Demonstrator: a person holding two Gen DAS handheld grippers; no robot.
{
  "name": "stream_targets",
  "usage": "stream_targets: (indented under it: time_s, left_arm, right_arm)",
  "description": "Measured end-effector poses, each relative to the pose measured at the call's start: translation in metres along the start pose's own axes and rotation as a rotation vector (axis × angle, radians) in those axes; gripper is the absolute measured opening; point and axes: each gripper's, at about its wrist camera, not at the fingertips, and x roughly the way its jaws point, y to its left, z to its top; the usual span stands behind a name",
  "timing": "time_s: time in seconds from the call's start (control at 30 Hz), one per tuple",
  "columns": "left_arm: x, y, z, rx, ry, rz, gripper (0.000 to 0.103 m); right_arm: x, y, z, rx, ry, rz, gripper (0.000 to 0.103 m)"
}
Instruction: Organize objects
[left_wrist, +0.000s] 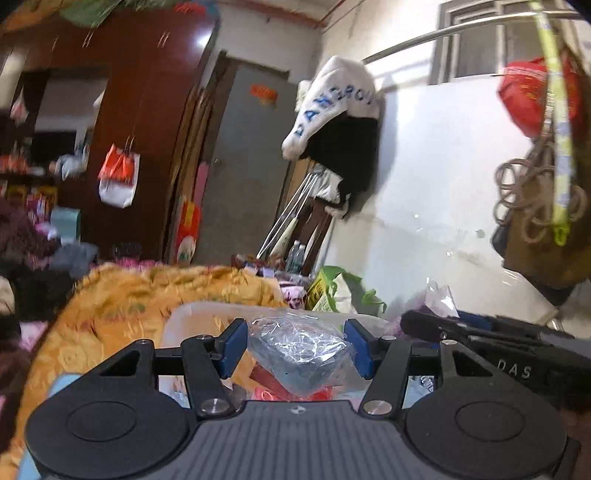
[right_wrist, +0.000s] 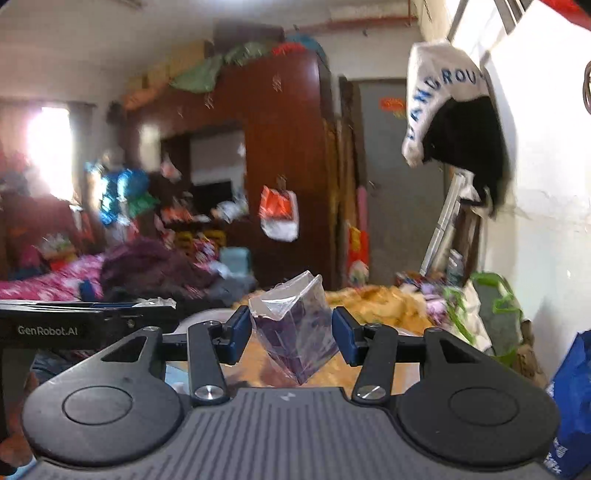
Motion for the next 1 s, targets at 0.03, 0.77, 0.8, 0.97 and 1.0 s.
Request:
stream_targets:
  time_s: [0.03,0.77,0.8,0.97,1.0]
  left_arm:
    - [0.007,0.004,-0.001,-0.016,0.009,0.002,0.069]
    - [-0.055,-0.01,-0.12,0.115,0.081,-0.068,0.09]
    - [-0.055,-0.007,-0.122,0.111,0.09,-0.078,0.087]
    - [-0.05,-0.01,-0.126,0.115,0.115,-0.074,0.063]
    - [-0.048,-0.011,-0.127,0.118,0.128,-0.07,0.063]
  right_arm:
    - [0.001,0.0,-0.003,0.001,0.007,0.0,0.061]
    - [-0.083,0.018,-0.139,-0.002,0.201,0.261,0.097]
    - [-0.082,0.02,-0.14,-0.01,0.214,0.267,0.094]
    - [-0.078,0.03,-0.144,-0.055,0.268,0.243,0.057]
    - [-0.078,0.032,-0.143,-0.061,0.269,0.243,0.057]
